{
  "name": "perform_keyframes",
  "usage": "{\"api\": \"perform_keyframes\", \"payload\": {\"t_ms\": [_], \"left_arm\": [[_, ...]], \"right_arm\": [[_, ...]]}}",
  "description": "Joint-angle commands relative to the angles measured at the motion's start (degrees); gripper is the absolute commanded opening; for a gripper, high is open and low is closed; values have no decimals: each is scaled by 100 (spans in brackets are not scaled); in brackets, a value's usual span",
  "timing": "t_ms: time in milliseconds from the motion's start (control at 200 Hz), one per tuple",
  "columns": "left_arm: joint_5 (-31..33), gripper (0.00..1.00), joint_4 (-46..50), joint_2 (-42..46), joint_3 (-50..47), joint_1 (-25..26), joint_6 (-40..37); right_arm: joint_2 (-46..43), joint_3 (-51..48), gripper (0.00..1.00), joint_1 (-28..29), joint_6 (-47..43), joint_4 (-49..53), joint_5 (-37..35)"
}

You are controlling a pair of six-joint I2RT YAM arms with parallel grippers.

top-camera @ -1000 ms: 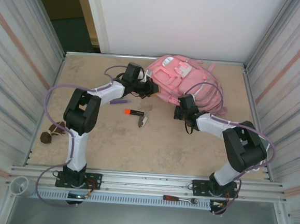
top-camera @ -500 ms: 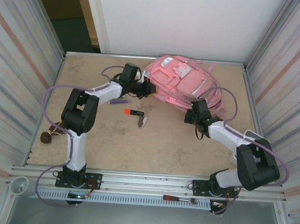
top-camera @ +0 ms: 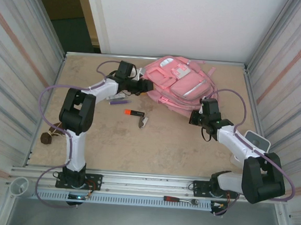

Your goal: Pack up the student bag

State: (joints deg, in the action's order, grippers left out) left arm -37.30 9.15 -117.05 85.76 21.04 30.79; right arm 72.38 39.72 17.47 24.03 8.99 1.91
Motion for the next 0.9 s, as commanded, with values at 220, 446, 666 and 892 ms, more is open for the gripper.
{"api": "perform_keyframes", "payload": {"t_ms": [220, 446, 666, 892], "left_arm": [[2185, 59, -554, 1890, -1003, 759, -3798], [2266, 59, -1125, 1959, -1351, 1822, -6319], [2690, 58, -1204, 1240, -876, 2455, -7556], [2945, 45, -1499, 728, -486, 2539, -7754]], "right_arm": [[51, 1217, 0, -198, -181, 628, 1658], [194, 1520, 0, -487, -98, 797, 2266], [150, 1556, 0, -649, 66, 709, 2747], [40, 1453, 0, -678, 179, 576, 2939]]}}
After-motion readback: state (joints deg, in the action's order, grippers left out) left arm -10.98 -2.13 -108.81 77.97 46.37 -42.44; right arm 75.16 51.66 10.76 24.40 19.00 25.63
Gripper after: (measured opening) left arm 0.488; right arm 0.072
